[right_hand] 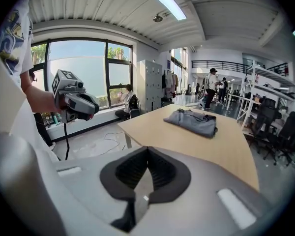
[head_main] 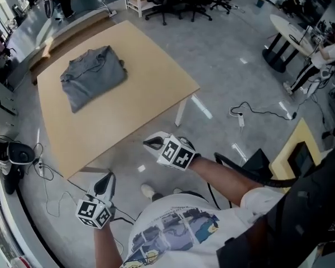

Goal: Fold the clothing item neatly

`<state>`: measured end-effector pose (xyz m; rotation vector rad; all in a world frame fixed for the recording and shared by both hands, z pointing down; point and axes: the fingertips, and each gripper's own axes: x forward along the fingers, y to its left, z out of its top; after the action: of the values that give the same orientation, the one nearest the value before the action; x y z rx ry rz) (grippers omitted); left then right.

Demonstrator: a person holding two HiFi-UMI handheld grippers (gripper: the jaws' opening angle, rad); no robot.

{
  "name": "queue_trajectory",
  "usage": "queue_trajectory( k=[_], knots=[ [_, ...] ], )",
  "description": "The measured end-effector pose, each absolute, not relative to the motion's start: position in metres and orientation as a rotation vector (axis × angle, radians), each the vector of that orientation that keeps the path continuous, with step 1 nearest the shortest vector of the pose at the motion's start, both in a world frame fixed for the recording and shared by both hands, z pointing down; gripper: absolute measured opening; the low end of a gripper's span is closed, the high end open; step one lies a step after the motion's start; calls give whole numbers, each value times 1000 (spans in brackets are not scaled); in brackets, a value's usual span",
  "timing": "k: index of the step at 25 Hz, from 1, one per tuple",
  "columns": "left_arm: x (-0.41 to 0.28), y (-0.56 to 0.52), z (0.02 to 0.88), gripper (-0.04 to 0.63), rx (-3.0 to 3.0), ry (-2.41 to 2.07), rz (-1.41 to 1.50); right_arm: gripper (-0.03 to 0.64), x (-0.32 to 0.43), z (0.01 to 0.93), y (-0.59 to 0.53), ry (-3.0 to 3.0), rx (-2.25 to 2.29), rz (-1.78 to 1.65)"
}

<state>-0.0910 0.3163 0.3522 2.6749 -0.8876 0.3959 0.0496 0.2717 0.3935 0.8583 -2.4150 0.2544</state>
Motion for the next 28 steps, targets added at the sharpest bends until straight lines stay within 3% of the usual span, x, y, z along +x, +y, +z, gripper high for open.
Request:
queue_trajectory(
  k=[28],
  knots=[
    [74, 413, 368, 8, 2689, -653, 535, 3, 166, 404, 403, -2417, 872, 291]
  ],
)
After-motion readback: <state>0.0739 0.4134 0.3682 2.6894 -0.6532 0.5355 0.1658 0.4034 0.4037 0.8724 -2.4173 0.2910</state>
